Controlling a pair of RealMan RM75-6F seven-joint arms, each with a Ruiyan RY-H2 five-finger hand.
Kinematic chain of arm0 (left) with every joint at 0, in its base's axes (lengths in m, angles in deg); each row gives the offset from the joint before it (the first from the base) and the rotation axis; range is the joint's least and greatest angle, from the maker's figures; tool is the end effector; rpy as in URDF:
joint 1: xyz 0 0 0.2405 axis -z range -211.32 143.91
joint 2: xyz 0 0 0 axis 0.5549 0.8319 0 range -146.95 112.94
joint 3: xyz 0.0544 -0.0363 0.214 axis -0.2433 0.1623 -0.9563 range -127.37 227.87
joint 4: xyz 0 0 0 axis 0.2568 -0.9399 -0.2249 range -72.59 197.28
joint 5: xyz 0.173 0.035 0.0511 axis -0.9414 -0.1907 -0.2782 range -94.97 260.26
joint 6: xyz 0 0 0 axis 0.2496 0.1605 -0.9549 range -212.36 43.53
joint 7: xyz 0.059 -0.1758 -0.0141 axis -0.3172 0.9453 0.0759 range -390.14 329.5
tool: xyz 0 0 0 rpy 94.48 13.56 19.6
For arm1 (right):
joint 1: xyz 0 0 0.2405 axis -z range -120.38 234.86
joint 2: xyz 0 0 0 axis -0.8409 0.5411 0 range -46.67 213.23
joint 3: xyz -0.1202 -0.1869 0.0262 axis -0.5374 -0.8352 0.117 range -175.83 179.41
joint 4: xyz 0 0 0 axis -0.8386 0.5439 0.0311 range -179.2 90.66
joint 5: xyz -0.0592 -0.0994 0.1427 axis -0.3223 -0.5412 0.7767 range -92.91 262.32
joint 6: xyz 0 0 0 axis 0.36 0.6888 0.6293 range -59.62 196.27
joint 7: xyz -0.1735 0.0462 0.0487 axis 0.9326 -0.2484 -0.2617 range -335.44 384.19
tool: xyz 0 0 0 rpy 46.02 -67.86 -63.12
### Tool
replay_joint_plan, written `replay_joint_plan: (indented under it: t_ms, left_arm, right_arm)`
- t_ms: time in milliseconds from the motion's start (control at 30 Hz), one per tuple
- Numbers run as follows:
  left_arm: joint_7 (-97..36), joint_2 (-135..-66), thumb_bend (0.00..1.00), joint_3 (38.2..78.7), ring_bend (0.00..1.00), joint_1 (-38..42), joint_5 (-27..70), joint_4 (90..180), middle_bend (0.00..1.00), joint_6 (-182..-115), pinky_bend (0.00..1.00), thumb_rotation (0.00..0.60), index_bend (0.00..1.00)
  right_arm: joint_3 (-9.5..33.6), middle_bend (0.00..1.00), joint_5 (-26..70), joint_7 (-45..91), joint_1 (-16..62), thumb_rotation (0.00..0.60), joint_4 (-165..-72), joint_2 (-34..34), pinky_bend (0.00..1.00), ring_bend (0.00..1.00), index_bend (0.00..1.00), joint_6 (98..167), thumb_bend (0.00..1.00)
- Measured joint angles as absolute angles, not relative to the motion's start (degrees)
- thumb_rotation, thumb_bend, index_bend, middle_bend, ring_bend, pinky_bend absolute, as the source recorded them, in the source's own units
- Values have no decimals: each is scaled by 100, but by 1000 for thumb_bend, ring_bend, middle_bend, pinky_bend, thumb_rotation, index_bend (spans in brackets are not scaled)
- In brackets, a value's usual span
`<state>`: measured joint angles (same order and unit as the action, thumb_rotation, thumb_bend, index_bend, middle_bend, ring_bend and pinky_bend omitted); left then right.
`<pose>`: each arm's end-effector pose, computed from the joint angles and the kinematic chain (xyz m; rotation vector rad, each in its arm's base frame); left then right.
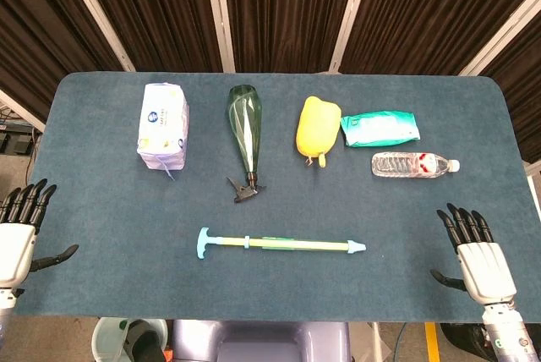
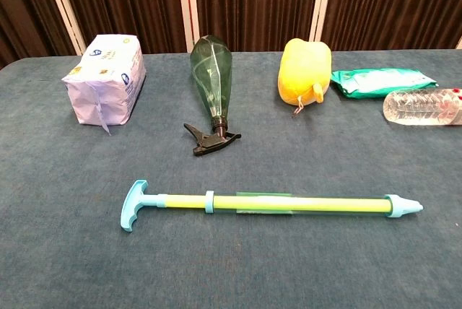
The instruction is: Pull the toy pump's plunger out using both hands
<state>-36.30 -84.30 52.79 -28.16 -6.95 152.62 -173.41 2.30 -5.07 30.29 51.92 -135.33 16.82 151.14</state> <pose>-0.2557 0.2197 0.1622 -1.4307 -0.7580 -0.9227 -0.2658 -0.2120 0.1404 1.5219 -0.8595 0.8330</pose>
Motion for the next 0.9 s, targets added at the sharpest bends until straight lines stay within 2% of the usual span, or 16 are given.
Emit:
replay_joint_plan:
  t_ms: [267,400,600,700,900]
  left_arm:
    - [-3716,-8417,45,5256,37,-2839,-760,15366,3,-17397,68,600,4]
    - [-3698,-8394,45,5222,37,-2881,-885,15404,4,-17516,68,600,4]
    - [-3649,-8417,44,5231,37,-2848,-727,15275,2,-17322,68,600,5]
    - [-3636,-8455,45,5263,37,-2792,-673,15206,2,-17240,68,600,5]
    - [-3752,-8502,45,5271,37,-2778,-663,15201,3,-17226,68,600,6]
  right_arm:
    - [203,0,-536,3000,5176,600,-13489,1648,4,0,16,15066,15]
    - [229,0,-543,3094,5175,600,-13417,1511,32,0,167,15111,77]
    - [294,0,-820,3676,5167,600,-12998,821,55,0,448,15470,195]
    - [254,0,-1001,3857,5108,600,-12783,425,55,0,523,15465,222]
    - [175,0,-1191,4115,4902,600,-12330,-306,54,0,540,15169,277]
